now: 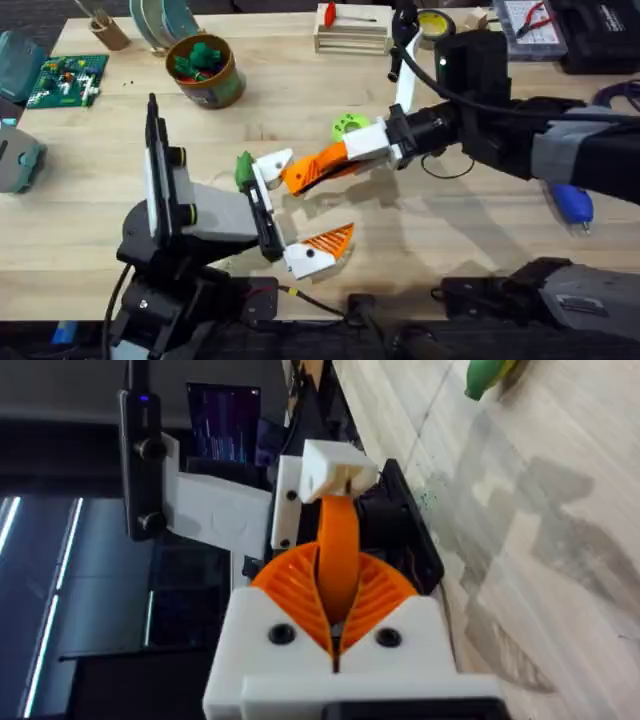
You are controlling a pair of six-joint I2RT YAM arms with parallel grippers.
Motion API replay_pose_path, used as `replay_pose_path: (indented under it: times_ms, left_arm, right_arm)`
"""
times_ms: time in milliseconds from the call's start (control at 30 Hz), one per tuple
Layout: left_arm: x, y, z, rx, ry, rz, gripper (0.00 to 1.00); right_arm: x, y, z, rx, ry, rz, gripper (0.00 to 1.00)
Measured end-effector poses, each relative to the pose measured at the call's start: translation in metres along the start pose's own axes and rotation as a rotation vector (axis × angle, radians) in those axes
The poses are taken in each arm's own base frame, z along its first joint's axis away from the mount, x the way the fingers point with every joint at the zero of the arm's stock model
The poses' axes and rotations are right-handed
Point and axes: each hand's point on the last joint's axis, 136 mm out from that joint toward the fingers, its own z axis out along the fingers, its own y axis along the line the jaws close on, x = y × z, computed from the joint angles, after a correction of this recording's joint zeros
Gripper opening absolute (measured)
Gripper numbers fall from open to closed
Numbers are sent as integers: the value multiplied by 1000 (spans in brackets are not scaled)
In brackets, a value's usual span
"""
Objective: Pick up the gripper from the table and insert it into the empty holder that is missing its gripper. Then pick up a screw, insert it into the mounting hole, and use the screwdriver to tighten it. Finally, clean up the table by picking up the vegetable and placing it into the bucket.
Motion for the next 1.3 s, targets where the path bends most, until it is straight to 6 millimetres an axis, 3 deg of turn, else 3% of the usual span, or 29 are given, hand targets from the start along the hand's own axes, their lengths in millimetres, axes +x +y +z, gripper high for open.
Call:
replay_pose_path:
  times_ms: [833,1300]
  left_arm:
    - [-1,10,-1,-58,-5,9,992]
    - [-3,36,-5,-202,-15,-6,993]
  right_arm:
    - [-21,1,0,28,-94,92,7]
    - [-31,-1,26,68,-216,85,7]
